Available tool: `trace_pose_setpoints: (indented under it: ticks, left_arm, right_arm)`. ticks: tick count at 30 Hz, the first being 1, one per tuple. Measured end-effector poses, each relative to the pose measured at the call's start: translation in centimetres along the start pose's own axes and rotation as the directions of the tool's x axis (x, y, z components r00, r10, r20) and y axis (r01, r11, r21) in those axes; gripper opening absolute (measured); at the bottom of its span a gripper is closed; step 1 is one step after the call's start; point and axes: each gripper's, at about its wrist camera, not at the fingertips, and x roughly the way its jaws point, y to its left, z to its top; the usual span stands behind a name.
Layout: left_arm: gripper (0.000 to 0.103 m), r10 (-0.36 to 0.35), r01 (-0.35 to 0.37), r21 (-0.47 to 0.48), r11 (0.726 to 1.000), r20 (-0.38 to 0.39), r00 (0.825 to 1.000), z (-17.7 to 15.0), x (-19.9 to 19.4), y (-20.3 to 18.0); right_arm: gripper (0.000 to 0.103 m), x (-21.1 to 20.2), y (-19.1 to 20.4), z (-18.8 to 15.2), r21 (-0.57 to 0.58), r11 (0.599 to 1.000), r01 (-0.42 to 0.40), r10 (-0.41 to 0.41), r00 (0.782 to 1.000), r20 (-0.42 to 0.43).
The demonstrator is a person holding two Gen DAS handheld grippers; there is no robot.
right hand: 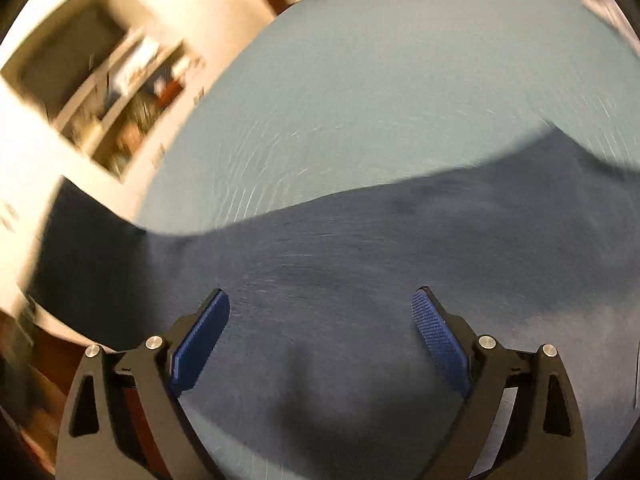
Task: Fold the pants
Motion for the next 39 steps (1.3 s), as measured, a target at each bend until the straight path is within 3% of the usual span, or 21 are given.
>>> trace_pose_setpoints:
  ticks: [3,5,6,7,11,13,17,19,20,21,23,26,30,33,38,39]
  left_arm:
    - [0.020,-0.044,0.042,0.216,0.975,0.005,0.999,-2.4,1.1,-11.3]
    - [0.023,-0.041,0.037,0.344,0.938,0.003,0.999,-5.7,2.2,-17.2]
    - [0.027,-0.004,0.002,0.414,0.910,0.004,1.000,-7.6,2.8,-19.9]
    - [0.042,0.020,-0.025,0.440,0.898,0.016,1.000,-8.5,3.1,-20.8]
    - [0.063,0.094,-0.141,0.453,0.880,0.124,0.988,-10.4,1.7,-20.6]
    - [0.063,0.110,-0.163,0.467,0.869,0.138,0.984,-10.4,1.8,-19.9]
    - [0.061,0.086,-0.131,0.522,0.843,0.110,0.990,-10.4,2.6,-19.4]
    - [0.056,0.053,-0.096,0.560,0.823,0.093,0.994,-10.0,2.8,-20.3]
    - [0.047,0.031,-0.062,0.582,0.811,0.063,0.998,-9.8,3.3,-20.6]
    - [0.042,0.002,-0.019,0.578,0.816,0.029,1.000,-9.7,3.6,-20.8]
    - [0.023,-0.052,0.063,0.542,0.838,-0.035,0.998,-9.2,4.1,-20.3]
    - [0.020,-0.050,0.043,0.520,0.853,-0.002,0.999,-8.7,3.7,-19.5]
    - [0.020,-0.059,0.031,0.424,0.905,0.052,0.997,-6.7,2.2,-17.3]
    - [0.020,-0.063,0.030,0.393,0.919,0.072,0.995,-5.9,1.7,-16.0]
    - [0.020,-0.068,0.029,0.368,0.929,0.092,0.993,-5.3,1.3,-14.7]
    - [0.020,-0.065,0.026,0.364,0.931,0.096,0.993,-5.4,1.0,-14.7]
  right_arm:
    - [0.090,-3.5,-5.4,-0.9,0.070,0.998,-0.004,0.002,1.000,0.023]
    - [0.090,-4.3,-7.4,-1.9,0.087,0.996,0.018,-0.020,1.000,0.021]
    - [0.090,-4.7,-8.5,-2.3,0.104,0.994,0.023,-0.025,1.000,0.016]
    - [0.090,-5.0,-9.0,-2.6,0.111,0.994,0.019,-0.021,1.000,0.015]
    - [0.090,-5.5,-10.3,-3.7,0.114,0.993,0.000,-0.002,1.000,0.013]
    - [0.090,-4.9,-10.1,-3.9,0.130,0.991,-0.042,0.043,0.999,-0.002]
    - [0.090,-3.5,-9.0,-4.5,0.147,0.985,-0.093,0.101,0.994,-0.046]
    - [0.090,-3.1,-8.1,-4.7,0.146,0.983,-0.109,0.119,0.991,-0.061]
    - [0.090,-3.0,-7.9,-4.8,0.149,0.982,-0.120,0.131,0.989,-0.070]
    - [0.090,-2.8,-7.6,-4.8,0.156,0.978,-0.136,0.150,0.985,-0.082]
    - [0.090,-2.5,-7.0,-4.7,0.173,0.970,-0.168,0.189,0.975,-0.113]
    - [0.090,-1.8,-5.9,-4.5,0.202,0.958,-0.204,0.241,0.953,-0.185]
    - [0.090,-0.1,-4.6,-4.5,0.260,0.939,-0.224,0.295,0.915,-0.275]
    - [0.090,1.6,-2.9,-4.2,0.325,0.901,-0.287,0.386,0.873,-0.299]
    - [0.090,4.7,-0.3,-2.9,0.333,0.901,-0.278,0.382,0.872,-0.307]
    - [0.087,5.3,0.4,-2.4,0.309,0.914,-0.264,0.358,0.883,-0.304]
